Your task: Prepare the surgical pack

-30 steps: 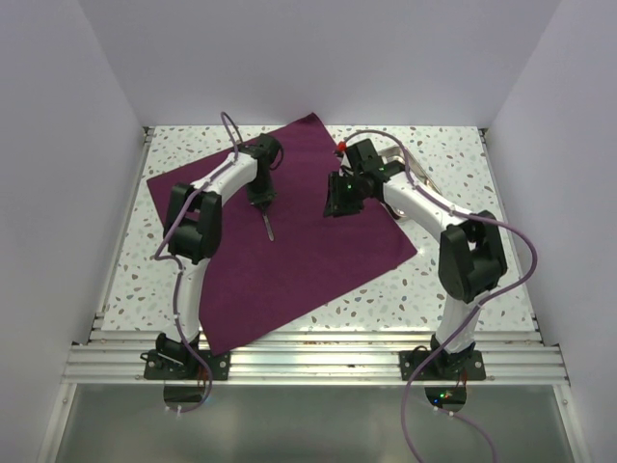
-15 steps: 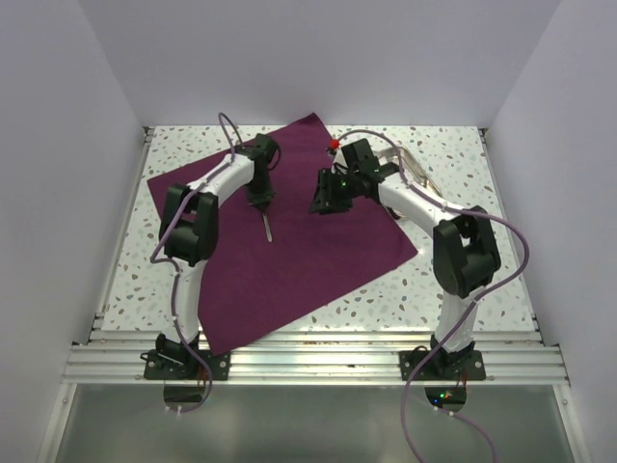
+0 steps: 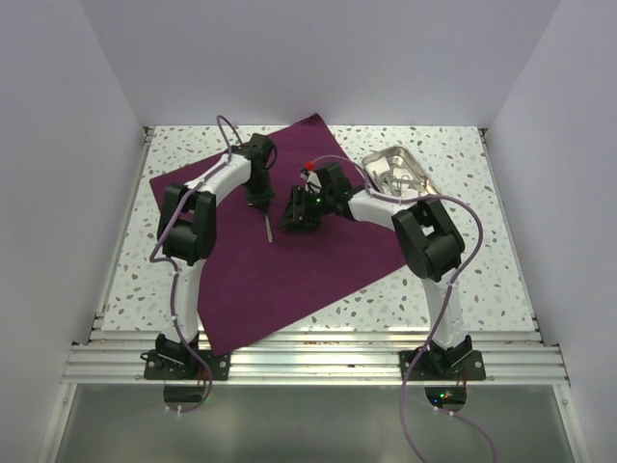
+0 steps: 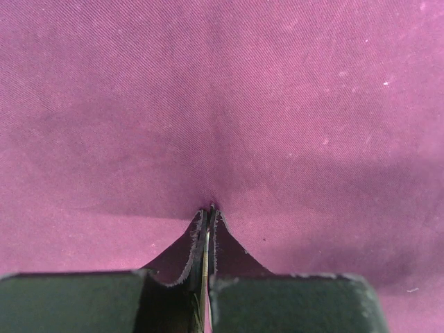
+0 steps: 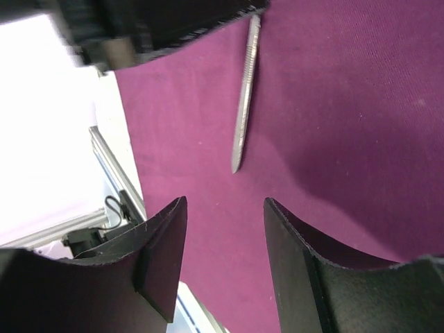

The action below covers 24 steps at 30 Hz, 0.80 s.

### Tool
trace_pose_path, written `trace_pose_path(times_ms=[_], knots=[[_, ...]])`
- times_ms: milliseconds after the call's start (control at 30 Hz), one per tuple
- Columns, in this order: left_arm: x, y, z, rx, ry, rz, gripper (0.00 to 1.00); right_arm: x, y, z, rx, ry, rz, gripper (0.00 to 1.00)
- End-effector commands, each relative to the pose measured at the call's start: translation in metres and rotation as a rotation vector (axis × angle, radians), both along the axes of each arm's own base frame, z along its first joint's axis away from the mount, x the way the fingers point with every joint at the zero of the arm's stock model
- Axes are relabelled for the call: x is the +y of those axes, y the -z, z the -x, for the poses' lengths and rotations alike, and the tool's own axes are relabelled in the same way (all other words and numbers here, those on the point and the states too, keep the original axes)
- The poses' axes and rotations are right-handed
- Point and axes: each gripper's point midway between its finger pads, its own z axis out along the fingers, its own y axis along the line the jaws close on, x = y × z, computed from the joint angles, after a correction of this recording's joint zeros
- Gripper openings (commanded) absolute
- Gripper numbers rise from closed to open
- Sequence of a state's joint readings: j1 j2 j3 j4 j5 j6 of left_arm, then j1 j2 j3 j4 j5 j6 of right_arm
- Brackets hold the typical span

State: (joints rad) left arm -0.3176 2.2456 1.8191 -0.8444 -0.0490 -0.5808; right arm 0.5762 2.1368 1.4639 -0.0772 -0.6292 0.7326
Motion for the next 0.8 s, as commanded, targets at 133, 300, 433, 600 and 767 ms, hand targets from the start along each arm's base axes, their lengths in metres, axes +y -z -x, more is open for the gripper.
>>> trace_pose_path(times_ms=[133,300,433,600,767], knots=[[-0.006,-0.021,-0.009,-0.054,0.031,0.074,0.0,0.032,-0.004,-0.003,-0.027,-0.038,-0.059,0.49],[-0.006,-0.02,-0.009,-0.05,0.035,0.076,0.0,0.04,0.008,0.004,0.006,-0.037,-0.048,0.48],[-0.007,-0.019,-0.008,-0.048,0.036,0.084,0.0,0.05,0.019,0.003,0.023,-0.039,-0.057,0.46],[-0.007,-0.018,-0.007,-0.044,0.035,0.085,0.0,0.061,0.028,0.0,0.045,-0.032,-0.055,0.45],[-0.003,-0.017,-0.006,-0.041,0.035,0.079,0.0,0.059,0.032,-0.002,0.036,-0.011,-0.026,0.31]])
